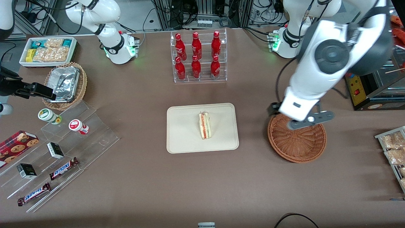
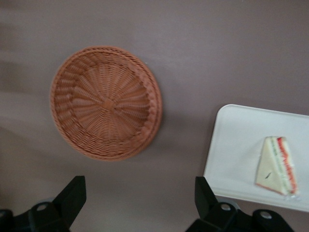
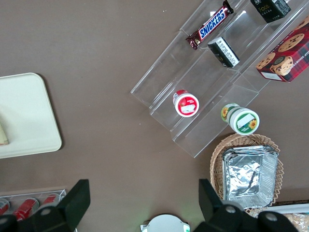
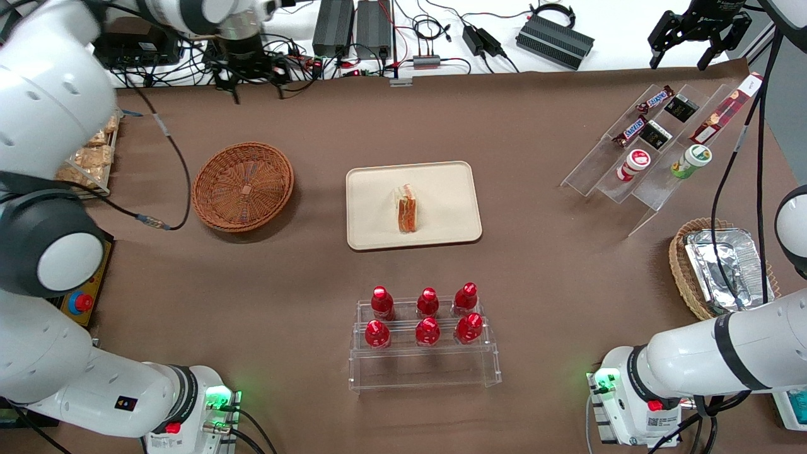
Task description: Place sandwich from basket to tray
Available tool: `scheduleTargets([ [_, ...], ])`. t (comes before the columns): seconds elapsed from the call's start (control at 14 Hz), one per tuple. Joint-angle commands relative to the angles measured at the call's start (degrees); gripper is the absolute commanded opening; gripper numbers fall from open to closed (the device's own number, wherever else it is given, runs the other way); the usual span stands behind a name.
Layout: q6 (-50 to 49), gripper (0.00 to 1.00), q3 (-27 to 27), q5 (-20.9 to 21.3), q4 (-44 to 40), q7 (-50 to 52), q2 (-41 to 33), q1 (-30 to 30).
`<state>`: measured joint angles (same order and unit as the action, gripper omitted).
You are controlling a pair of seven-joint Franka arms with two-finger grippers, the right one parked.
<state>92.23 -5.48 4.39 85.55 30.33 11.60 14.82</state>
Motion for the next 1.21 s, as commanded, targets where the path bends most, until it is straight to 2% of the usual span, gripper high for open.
scheduleTargets([
  [0.0, 0.05, 0.99, -0.58, 0.09, 8.12, -10.16, -8.77, -5.23],
  [0.14, -1.52, 0.99, -0.58, 0.09, 9.28, -17.63, -11.24, -9.44],
  [0.43, -4.33, 0.99, -0.32, -0.44, 9.28, -28.54, -14.23, -14.2],
  [0.57, -5.22, 0.99, 2.14, -0.87, 8.93, -30.15, -15.55, -13.6],
  [0.93, -5.75, 0.99, 2.06, -0.79, 7.61, -29.54, -16.26, -13.33],
  [1.14, -3.65, 0.99, 2.32, 0.0, 7.09, -29.45, -14.34, -10.62],
])
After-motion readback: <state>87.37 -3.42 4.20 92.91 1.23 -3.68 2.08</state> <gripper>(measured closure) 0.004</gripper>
